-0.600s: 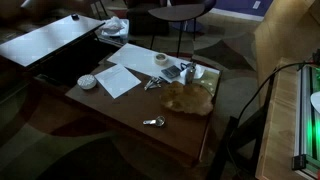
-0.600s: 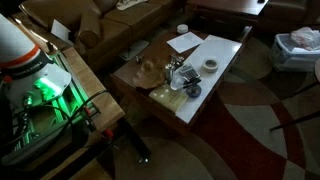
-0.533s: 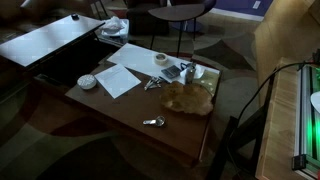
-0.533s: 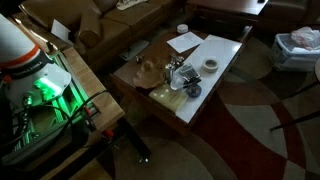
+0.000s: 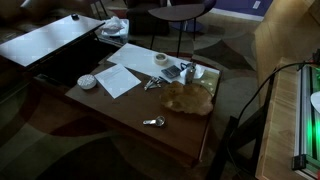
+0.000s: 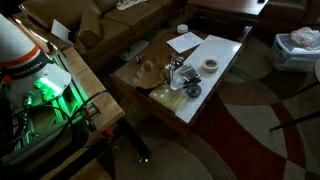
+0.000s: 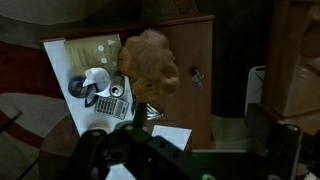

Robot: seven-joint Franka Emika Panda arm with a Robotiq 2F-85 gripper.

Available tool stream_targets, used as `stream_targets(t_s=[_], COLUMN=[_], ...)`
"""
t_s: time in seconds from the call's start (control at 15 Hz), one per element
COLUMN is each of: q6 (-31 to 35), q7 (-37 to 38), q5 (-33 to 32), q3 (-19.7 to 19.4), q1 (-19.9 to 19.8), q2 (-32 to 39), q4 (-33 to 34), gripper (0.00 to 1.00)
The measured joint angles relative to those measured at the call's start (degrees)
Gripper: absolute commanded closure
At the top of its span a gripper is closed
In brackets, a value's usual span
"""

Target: Pick up the metallic measuring spoon and put it in the wooden bowl

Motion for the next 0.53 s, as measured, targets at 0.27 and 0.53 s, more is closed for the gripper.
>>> stream_targets(t_s=[0.27,0.53], q6=[1.0,13.9], q7=[1.1,9.4], q5=[0.0,1.8], q3=[0.7,8.0], q1=[-0.1,1.1], q2=[0.2,4.9], q4=[-0.1,-3.1], gripper=[0.0,0.0])
